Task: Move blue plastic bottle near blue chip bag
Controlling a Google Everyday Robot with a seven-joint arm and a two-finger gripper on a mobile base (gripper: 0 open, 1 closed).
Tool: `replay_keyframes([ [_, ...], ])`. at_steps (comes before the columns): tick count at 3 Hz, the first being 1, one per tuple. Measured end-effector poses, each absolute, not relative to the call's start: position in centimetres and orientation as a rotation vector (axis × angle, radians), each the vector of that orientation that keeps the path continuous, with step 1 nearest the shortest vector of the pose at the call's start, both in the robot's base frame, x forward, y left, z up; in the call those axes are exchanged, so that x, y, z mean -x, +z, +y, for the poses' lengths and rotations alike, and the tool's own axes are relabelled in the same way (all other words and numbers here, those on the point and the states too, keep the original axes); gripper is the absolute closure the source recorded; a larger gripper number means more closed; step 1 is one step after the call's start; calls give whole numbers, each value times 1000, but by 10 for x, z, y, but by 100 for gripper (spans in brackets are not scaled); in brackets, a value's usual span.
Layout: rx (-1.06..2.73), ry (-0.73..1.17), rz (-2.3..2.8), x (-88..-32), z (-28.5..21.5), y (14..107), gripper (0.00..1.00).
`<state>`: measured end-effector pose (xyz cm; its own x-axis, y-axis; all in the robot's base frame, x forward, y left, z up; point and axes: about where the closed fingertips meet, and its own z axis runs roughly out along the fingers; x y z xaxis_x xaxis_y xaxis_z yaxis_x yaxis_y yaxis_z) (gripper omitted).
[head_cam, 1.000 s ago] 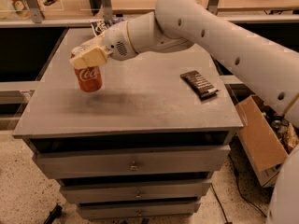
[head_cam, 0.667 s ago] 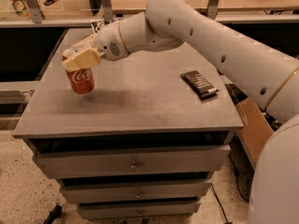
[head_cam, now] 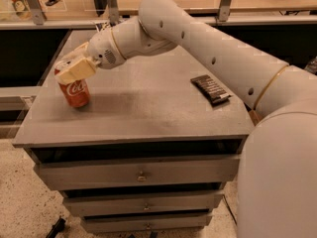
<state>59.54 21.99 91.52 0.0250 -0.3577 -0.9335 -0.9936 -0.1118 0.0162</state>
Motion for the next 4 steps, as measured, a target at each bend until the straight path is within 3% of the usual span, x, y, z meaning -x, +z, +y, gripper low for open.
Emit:
replay_keyframes([
  [1,1564,1096,1413,-594,225,910,100],
  [2,1563,1098,1408,-592,229,907,83],
  [4,1555,1086,1414,-592,229,906,36],
])
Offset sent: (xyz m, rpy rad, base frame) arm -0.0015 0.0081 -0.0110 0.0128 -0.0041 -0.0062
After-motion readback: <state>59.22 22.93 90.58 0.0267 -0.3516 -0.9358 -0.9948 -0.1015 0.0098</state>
